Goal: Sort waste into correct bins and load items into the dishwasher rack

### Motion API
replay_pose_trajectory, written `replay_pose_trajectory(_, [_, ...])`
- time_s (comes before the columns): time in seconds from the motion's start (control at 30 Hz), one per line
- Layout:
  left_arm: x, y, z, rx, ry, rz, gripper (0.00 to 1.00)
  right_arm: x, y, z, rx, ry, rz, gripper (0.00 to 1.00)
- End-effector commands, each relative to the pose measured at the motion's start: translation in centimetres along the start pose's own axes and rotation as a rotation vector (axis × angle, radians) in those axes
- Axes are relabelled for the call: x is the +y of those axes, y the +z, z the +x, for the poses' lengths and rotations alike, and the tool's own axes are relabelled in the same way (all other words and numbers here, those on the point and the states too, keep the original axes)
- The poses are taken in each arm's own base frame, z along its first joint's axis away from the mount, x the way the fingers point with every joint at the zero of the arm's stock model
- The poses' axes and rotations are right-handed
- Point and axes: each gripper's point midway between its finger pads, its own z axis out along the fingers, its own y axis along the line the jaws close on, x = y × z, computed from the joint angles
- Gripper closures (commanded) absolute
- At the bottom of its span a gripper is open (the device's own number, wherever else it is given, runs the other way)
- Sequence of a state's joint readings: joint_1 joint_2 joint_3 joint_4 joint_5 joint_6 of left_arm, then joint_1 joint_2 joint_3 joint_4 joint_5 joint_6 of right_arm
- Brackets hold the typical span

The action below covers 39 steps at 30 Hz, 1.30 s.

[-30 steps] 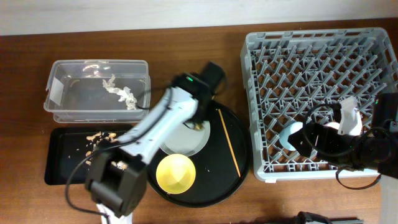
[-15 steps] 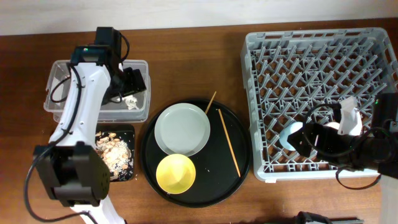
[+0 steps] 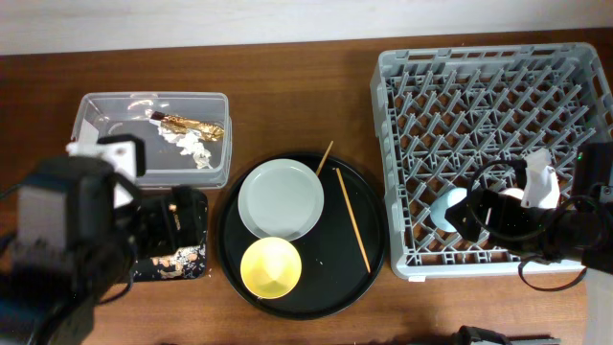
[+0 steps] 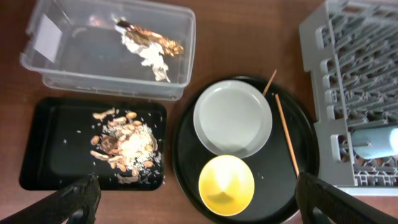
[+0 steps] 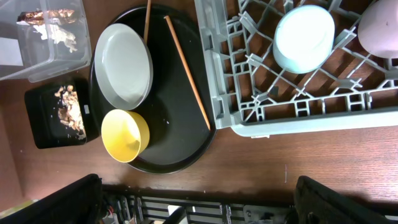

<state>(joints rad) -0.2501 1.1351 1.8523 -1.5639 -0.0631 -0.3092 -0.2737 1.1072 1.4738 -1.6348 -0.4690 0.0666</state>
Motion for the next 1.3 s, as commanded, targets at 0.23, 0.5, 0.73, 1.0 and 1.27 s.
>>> replay_pose_trajectory(0.23, [2.0, 7.3, 2.9, -0.539, -0.018, 0.111, 0.01, 0.0, 0.0, 0.0, 0.000, -0.016, 0.008, 0.01])
replay_pose_trajectory(0.5, [3.1, 17.0, 10.9, -0.725, -0.005, 0.220, 0.01, 0.0, 0.0, 0.0, 0.000, -0.016, 0.008, 0.01])
replay_pose_trajectory(0.73, [4.7, 18.2, 11.5, -0.752, -0.032, 0.166, 0.00, 0.0, 0.0, 0.0, 0.000, -0.016, 0.008, 0.01])
replay_pose_trajectory(1.0, [4.7, 18.2, 11.5, -0.752, -0.032, 0.166, 0.01, 0.1, -0.1, -2.0, -0.079, -0.051, 0.003, 0.01])
replay_pose_trajectory(1.27, [4.7, 18.2, 11.5, -0.752, -0.032, 0.166, 0.01, 8.9, 9.1, 6.0, 0.233, -0.335, -0.133, 0.01])
